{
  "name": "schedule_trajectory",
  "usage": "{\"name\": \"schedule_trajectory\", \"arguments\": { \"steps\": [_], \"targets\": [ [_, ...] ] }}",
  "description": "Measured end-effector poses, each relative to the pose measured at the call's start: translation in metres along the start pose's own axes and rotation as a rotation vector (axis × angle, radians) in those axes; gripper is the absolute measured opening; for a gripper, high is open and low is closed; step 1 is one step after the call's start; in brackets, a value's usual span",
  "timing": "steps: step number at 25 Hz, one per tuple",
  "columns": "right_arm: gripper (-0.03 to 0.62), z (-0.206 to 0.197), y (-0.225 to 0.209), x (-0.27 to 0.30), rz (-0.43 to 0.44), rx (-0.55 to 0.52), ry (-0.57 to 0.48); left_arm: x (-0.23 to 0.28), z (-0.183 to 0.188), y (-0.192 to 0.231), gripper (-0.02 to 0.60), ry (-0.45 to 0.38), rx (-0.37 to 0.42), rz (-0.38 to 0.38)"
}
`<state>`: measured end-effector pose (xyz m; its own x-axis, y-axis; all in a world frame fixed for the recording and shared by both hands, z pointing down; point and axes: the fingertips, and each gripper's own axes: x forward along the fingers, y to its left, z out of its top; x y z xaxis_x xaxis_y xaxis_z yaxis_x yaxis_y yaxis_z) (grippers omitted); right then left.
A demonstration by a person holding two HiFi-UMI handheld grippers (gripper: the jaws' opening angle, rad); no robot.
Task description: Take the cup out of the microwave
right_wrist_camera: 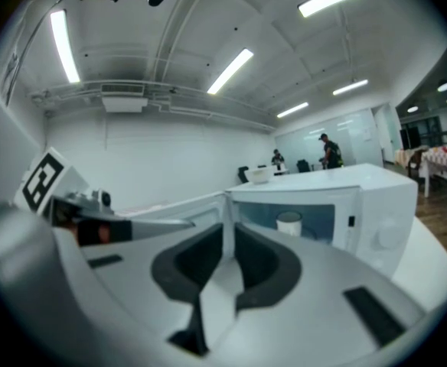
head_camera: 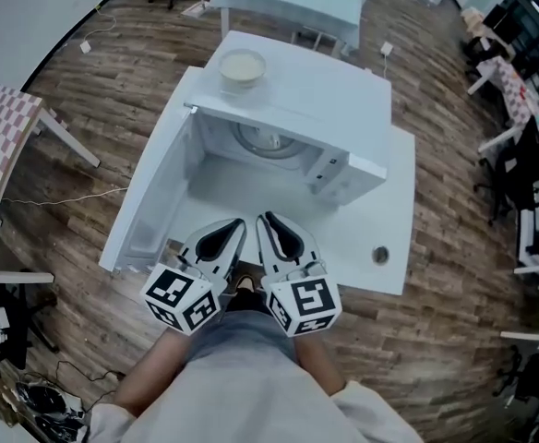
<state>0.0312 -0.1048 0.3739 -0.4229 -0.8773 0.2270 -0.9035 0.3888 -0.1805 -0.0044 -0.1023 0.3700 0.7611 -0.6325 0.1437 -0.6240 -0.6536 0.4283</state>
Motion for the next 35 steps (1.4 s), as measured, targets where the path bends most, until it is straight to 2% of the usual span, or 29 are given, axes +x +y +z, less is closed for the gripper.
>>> {"name": "schedule_trajectory", "arguments": {
  "steps": [3, 10, 20, 30, 35],
  "targets": [
    [0.088, -0.004, -0.004, 0.010, 0.011, 0.002, 0.007, 0.004, -0.001, 0.009, 0.009, -0.004, 0.005, 0.010],
    [0.106, -0.003, -0.023, 0.038, -0.017, -0.014, -0.022, 0.017, 0.000, 0.019, 0.009, -0.012, 0.014, 0.013],
    [0.128, -0.014, -0.056, 0.080, -0.064, -0.028, 0.014, 0.032, 0.004, 0.041, 0.009, 0.012, -0.004, 0.031],
    [0.195, -0.030, -0.087, 0.109, -0.141, -0.038, 0.030, 0.042, 0.001, 0.058, 0.009, 0.048, -0.024, 0.027],
    [0.212, -0.036, -0.102, 0.124, -0.145, -0.040, 0.013, 0.046, -0.003, 0.065, 0.009, 0.068, -0.031, 0.027]
  ]
}}
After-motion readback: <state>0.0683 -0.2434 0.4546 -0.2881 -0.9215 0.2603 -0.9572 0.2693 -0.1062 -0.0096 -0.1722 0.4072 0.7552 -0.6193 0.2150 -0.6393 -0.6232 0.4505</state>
